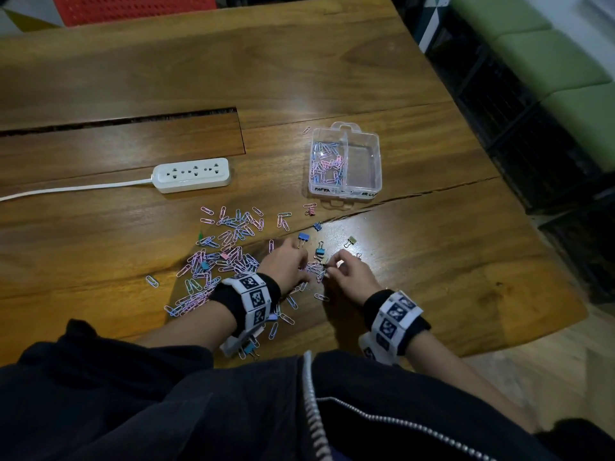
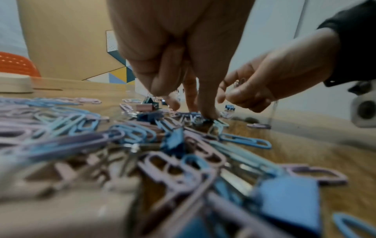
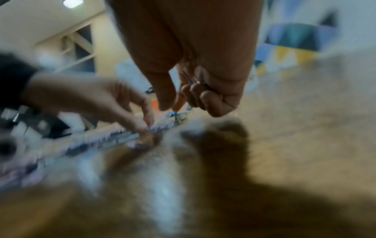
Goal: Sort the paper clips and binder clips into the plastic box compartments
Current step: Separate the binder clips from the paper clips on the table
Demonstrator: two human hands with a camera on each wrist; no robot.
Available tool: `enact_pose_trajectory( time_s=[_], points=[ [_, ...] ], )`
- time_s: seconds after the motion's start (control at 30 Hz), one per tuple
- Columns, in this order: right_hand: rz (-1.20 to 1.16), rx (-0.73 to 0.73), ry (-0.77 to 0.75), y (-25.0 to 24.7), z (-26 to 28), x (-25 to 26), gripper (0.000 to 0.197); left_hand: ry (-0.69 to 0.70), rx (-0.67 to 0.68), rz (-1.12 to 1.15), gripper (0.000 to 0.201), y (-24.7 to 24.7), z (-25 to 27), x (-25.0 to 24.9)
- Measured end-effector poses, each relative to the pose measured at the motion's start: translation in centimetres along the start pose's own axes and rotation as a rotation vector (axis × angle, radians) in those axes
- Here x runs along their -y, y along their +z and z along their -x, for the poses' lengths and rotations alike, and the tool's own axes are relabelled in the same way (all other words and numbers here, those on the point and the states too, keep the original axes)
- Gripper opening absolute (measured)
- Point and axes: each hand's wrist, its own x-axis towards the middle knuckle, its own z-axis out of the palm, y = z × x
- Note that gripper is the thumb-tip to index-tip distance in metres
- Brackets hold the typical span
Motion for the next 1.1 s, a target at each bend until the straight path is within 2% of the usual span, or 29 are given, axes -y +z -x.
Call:
enact_pose_trajectory(
  time_s=[0.1, 0.2, 0.4, 0.5, 0.57, 0.6, 0.7, 0.77, 0.83, 0.9, 0.97, 1.0, 1.1],
  points=[
    [0.28, 0.053, -0.104, 0.9, -0.1, -0.3, 0.023, 0.059, 0.034, -0.118, 0.027, -0.2, 0.3, 0.1],
    [0.33, 0.032, -0.112, 1.0, -0.3, -0.1, 0.021, 0.061, 0.034, -0.163, 0.026, -0.1, 0.4, 0.4],
    [0.362, 0.071, -0.119, 1.3, -0.2, 0.1, 0.018, -0.043, 0.042, 0.338, 0.027, -1.1, 0.4, 1.4],
    [0.173, 0.032, -0.089, 0.6, 0.4, 0.5, 0.015, -0.153, 0.174, 0.678, 0.027, -1.8, 0.4, 1.6],
    [-0.019, 0.019, -0.041, 0.1, 0.8, 0.6, 0.01, -0.216, 0.276, 0.89, 0.024, -2.3, 0.2, 1.7],
    [-0.148, 0.022, -0.012, -0.1, 1.0, 0.6, 0.014, -0.237, 0.302, 1.01, 0.021, -2.5, 0.2, 1.7],
    [-0.602, 0.077, 0.1, -0.3, 1.1, 0.5, 0.026, -0.313, 0.283, 1.346, 0.022, -2.9, 0.2, 1.6],
    [-0.821, 0.14, 0.189, -0.5, 1.0, 0.5, 0.026, -0.351, 0.218, 1.448, 0.025, -2.9, 0.1, 1.6],
    [-0.953, 0.188, 0.255, -0.6, 1.1, 0.5, 0.027, -0.355, 0.157, 1.324, 0.028, -2.5, 0.0, 1.3],
    [-0.968, 0.179, 0.295, -0.5, 1.2, 0.4, 0.03, -0.273, 0.085, 0.923, 0.025, -1.9, -0.3, 0.8],
    [-0.759, 0.101, 0.267, -0.1, 1.5, 0.1, 0.027, -0.144, 0.027, 0.505, 0.019, -1.3, -0.6, 0.1],
    [-0.596, 0.071, 0.214, 0.3, 1.6, -0.1, 0.025, -0.093, 0.017, 0.326, 0.025, -1.0, -0.8, -0.1],
    [-0.117, 0.025, 0.03, 1.2, 1.9, -0.6, 0.027, 0.003, -0.002, 0.013, 0.038, 0.0, -1.5, -0.6]
  ],
)
